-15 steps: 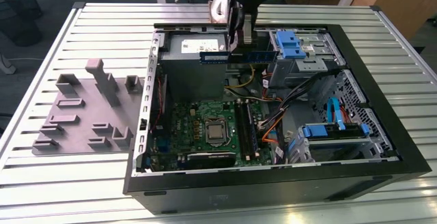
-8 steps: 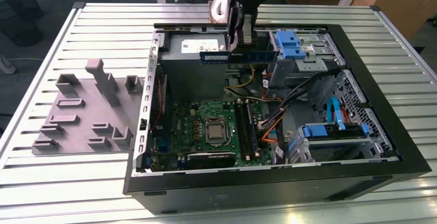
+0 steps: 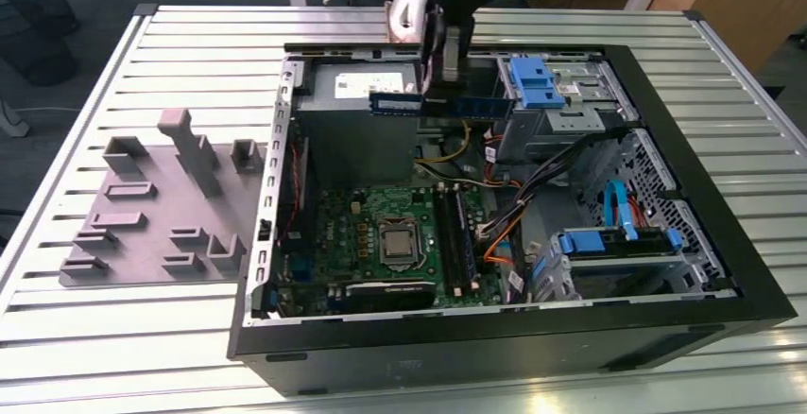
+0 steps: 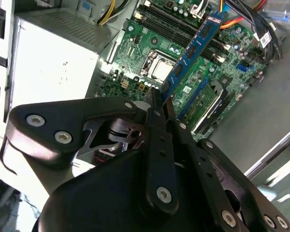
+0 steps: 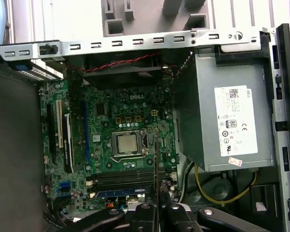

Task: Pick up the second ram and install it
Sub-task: 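Insert the second ram into the second slot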

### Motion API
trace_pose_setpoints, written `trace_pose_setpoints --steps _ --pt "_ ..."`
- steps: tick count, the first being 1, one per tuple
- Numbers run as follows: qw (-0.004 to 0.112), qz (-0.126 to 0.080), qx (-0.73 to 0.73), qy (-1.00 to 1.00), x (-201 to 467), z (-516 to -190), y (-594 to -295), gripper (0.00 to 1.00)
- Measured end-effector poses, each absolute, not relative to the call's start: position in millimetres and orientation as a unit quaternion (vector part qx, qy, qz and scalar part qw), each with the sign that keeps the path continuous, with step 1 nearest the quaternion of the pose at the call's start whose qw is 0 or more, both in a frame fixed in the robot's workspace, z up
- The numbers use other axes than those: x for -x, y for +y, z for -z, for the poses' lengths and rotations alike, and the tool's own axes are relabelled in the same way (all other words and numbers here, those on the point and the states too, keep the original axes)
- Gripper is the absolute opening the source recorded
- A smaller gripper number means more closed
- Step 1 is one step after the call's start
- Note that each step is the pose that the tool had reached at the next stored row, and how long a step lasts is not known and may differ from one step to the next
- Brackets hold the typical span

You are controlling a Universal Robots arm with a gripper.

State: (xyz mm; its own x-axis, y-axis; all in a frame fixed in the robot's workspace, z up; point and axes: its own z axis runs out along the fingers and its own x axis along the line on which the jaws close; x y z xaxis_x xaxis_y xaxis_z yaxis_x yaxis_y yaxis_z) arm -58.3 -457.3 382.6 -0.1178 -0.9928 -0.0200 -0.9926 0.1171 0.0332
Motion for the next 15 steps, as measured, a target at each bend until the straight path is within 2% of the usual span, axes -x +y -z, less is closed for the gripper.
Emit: trace_pose_setpoints --steps 15 --pt "0.001 0.019 -0.572 -0.82 58.4 -381.0 -456.7 0.14"
